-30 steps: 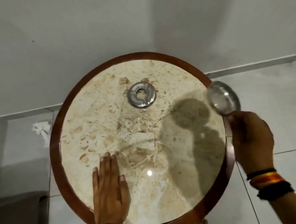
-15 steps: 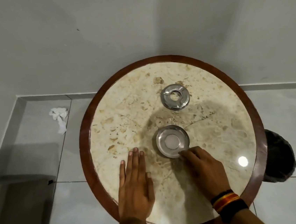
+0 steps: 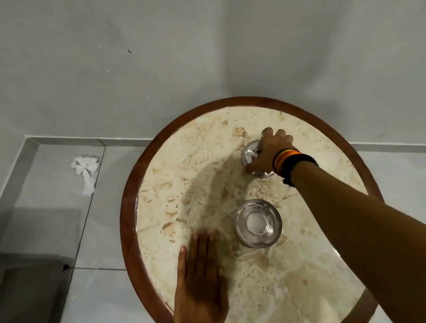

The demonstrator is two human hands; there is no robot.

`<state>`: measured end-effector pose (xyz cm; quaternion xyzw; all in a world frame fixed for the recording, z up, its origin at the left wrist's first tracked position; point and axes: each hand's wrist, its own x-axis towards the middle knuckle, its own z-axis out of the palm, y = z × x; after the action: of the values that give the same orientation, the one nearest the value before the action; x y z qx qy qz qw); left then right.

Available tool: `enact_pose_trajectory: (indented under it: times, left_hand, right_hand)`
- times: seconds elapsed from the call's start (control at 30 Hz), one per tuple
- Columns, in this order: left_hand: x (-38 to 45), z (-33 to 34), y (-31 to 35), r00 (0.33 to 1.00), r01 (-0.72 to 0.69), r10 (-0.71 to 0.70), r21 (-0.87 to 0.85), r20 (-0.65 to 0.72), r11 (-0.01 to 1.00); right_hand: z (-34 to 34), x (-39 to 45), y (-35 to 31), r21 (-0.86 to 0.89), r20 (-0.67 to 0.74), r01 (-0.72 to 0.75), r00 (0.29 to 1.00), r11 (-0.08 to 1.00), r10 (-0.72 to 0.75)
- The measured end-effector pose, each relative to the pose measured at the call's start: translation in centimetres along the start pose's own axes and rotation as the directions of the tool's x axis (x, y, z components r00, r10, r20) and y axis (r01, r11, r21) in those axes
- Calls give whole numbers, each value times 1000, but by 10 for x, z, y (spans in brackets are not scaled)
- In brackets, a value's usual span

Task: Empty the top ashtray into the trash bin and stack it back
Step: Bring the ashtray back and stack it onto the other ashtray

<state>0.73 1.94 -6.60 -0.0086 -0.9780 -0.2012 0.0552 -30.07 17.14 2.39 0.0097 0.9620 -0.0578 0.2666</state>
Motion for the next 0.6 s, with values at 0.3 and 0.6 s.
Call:
enact_pose_trajectory:
  times: [0.3,0.6]
  left_hand:
    - [3,3,-1,999,25,-26,-38,-35,999]
    - [2,4,-1,999,25,-26,-27,-25,999]
  right_hand:
    - [2,1,-2,60,69,-19,998,998,14]
    - [20,-16,2,42,-62,105,993,994,-102]
